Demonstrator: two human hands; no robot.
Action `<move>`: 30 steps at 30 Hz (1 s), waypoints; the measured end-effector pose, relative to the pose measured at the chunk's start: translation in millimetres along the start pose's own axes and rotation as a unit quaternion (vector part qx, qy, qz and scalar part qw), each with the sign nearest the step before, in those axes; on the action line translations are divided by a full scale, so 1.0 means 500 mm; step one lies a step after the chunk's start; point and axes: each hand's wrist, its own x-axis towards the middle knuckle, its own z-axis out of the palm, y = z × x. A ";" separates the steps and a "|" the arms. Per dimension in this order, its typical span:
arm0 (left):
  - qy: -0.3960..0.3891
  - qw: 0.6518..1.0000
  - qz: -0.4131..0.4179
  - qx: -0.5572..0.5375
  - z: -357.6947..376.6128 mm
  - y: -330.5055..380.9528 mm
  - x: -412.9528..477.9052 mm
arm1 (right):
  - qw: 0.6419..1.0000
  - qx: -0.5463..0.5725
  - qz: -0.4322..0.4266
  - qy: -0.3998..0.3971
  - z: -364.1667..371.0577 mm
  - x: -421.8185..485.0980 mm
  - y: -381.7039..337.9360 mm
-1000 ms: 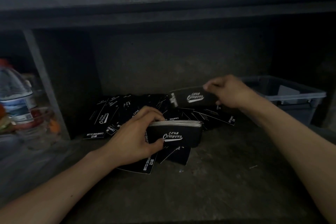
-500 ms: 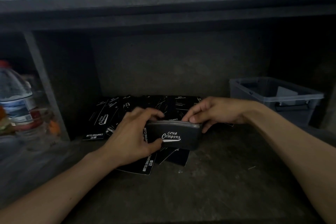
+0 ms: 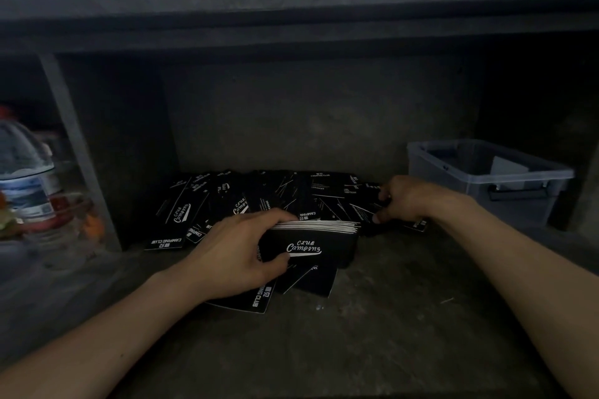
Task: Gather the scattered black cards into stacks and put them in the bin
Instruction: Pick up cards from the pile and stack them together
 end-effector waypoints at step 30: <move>0.064 0.997 0.016 -0.047 0.008 -0.014 0.004 | 0.851 0.435 -0.293 -0.009 0.003 -0.066 -0.103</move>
